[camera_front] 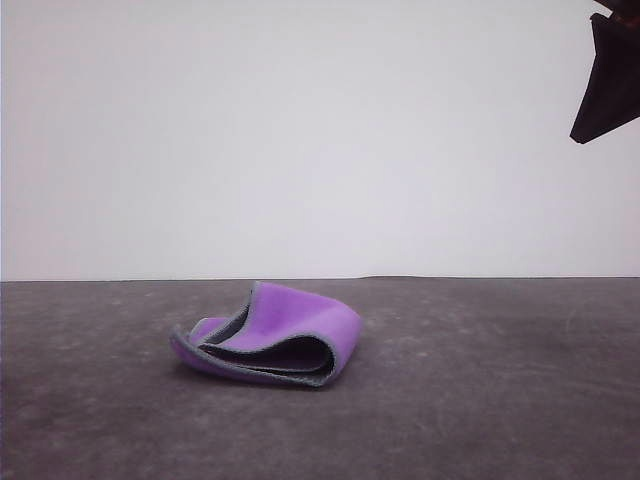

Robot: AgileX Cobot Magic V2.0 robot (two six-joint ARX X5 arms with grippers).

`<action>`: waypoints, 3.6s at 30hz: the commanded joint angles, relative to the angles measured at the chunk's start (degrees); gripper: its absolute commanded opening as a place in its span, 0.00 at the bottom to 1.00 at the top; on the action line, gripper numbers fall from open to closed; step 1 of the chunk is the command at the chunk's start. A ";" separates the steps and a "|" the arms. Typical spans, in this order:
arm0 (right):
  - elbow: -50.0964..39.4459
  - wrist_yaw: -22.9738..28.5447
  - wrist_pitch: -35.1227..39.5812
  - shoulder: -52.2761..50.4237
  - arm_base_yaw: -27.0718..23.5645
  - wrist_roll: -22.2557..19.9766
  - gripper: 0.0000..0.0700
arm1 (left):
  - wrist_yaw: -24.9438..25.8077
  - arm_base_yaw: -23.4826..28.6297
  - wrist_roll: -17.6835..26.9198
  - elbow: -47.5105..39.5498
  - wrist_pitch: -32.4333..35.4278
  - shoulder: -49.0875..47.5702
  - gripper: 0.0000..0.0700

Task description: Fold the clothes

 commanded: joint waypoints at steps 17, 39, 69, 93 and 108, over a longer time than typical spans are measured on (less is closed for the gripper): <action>0.18 0.10 2.79 -9.33 -0.46 -8.22 0.01 | -0.23 0.11 0.15 -0.42 -2.13 -0.07 0.02; -40.13 10.56 22.05 -58.35 -11.32 -4.83 0.01 | -0.23 0.11 0.15 -0.42 -2.13 -0.06 0.02; -53.83 16.59 26.44 -63.32 -9.85 2.56 0.01 | -0.22 0.11 0.15 -0.42 -2.13 -0.04 0.02; -53.83 20.87 25.44 -63.32 -5.33 5.75 0.01 | -0.21 0.11 0.15 -0.42 -2.13 -0.04 0.02; -53.81 20.87 27.21 -63.32 -5.33 3.39 0.01 | -0.22 0.11 0.15 -0.42 -2.13 -0.04 0.02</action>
